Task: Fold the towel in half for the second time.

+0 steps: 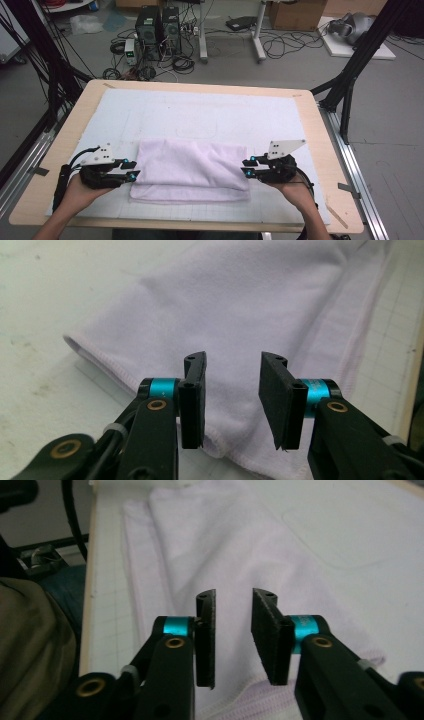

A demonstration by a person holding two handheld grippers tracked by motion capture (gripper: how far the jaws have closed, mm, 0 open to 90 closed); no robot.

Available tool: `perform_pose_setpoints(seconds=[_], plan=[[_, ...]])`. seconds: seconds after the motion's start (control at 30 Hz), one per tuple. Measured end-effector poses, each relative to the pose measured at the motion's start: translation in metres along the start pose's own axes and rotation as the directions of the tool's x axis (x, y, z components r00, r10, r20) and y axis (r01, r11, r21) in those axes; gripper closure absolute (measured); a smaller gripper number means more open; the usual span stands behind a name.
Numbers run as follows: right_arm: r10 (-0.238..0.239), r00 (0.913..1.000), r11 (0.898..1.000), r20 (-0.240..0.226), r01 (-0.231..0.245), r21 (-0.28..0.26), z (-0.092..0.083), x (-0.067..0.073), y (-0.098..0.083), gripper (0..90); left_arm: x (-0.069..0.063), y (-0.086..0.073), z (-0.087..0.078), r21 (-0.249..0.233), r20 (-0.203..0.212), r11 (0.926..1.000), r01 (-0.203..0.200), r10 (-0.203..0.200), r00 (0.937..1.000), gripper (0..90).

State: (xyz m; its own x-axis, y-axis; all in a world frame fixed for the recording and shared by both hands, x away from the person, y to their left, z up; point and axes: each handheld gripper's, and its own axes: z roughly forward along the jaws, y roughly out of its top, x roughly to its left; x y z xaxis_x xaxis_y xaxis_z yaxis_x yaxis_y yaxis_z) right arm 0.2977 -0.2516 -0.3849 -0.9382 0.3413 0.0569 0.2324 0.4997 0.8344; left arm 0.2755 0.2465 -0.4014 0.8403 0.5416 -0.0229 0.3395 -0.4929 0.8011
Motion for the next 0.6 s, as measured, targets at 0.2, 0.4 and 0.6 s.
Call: perform_pose_setpoints(seconds=[0.2, 0.4, 0.6], plan=[[0.010, 0.9999, 0.991, -0.003, -0.010, 0.131, 0.034, -0.001, -0.021, 59.9, 0.003, -0.010, 0.023, 0.071, 0.015, 0.9974, -0.010, 0.009, 0.9998, 60.1], [0.001, 0.9993, 0.982, -0.036, 0.006, 0.187, 0.047, 0.004, -0.033, 84.2, -0.004, -0.018, 0.030, 0.102, 0.032, 0.9932, -0.056, 0.053, 0.9981, 86.6], [-0.025, 0.9997, 0.989, -0.008, 0.026, 0.147, 0.027, 0.002, -0.017, 88.3, -0.006, -0.008, 0.008, 0.037, 0.028, 0.9980, -0.051, 0.050, 0.9983, 88.1]])
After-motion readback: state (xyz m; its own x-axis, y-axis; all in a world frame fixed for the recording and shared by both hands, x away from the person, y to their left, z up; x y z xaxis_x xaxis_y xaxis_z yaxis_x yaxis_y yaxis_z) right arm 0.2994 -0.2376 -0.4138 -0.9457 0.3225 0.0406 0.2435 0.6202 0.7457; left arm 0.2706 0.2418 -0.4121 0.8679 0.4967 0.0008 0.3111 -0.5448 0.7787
